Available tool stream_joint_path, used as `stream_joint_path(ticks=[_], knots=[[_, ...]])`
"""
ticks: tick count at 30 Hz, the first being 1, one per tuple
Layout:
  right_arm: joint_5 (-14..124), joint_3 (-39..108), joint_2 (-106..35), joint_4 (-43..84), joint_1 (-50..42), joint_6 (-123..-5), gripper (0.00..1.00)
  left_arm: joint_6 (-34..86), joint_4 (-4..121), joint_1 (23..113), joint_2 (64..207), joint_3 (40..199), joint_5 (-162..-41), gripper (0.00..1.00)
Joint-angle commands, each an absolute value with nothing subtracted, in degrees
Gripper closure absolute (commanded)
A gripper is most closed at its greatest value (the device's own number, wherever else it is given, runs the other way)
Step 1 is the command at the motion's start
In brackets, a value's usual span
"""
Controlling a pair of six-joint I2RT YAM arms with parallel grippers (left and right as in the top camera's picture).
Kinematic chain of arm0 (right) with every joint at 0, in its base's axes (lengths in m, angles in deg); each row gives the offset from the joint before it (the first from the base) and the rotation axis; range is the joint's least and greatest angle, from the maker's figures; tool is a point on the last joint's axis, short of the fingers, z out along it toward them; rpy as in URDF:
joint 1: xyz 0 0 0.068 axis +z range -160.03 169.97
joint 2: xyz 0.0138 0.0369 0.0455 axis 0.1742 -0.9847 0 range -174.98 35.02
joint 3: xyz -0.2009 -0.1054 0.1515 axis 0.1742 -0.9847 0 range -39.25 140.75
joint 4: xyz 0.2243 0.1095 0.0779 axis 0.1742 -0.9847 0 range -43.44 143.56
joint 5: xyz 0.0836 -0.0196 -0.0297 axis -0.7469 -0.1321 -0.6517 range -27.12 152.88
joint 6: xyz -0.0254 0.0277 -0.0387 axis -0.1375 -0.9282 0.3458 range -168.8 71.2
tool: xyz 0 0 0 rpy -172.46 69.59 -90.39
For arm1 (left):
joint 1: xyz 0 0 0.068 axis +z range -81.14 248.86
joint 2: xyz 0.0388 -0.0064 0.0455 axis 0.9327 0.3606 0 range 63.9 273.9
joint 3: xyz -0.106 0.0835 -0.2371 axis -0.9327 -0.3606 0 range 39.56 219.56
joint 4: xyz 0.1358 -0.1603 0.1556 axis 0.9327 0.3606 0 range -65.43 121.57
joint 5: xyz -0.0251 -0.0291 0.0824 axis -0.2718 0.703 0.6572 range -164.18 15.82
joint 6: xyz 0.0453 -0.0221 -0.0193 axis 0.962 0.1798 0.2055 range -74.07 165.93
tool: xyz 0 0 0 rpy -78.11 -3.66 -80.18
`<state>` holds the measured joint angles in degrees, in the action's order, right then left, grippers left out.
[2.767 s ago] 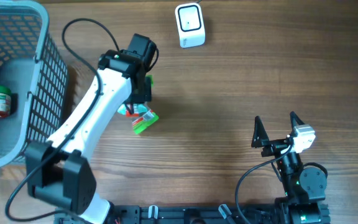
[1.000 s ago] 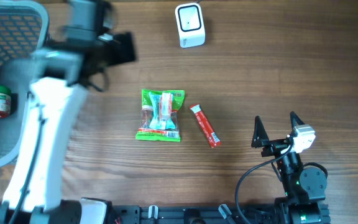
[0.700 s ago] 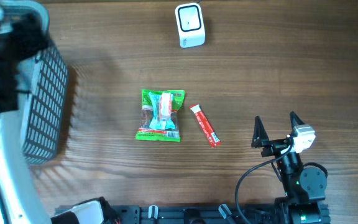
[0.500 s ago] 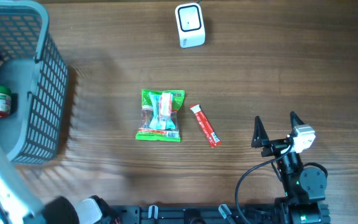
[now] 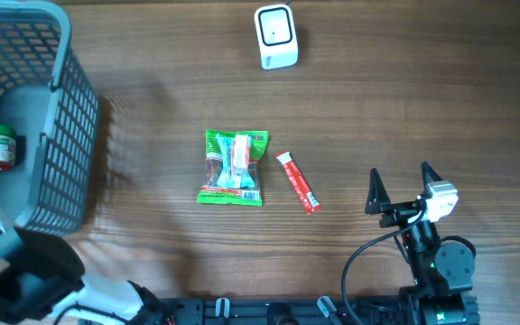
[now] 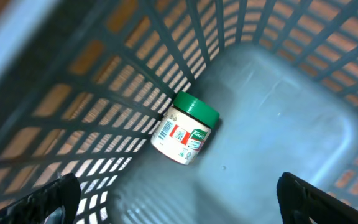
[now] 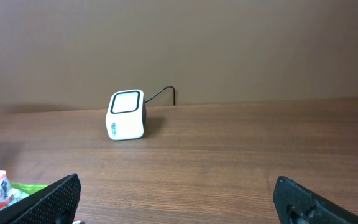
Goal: Scan the item barcode
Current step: 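Reach the left gripper back into the basket and grasp the green-capped jar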
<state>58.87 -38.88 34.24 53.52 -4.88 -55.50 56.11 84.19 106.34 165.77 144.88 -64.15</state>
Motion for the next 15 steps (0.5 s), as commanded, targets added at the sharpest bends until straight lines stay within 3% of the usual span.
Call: stream_joint_path(ticks=[1, 5, 15], knots=[[59.0, -39.0, 34.6, 53.7, -5.2, -56.4, 0.00, 60.4, 83.7, 106.7, 171.3, 145.2, -64.5, 0.06], [59.0, -39.0, 34.6, 53.7, -5.2, -56.4, 0.00, 62.1, 83.4, 106.9, 176.6, 145.2, -64.5, 0.12], [59.0, -39.0, 34.6, 53.7, -5.2, -56.4, 0.00, 62.2, 81.7, 109.3, 185.8, 145.2, -65.4, 0.10]])
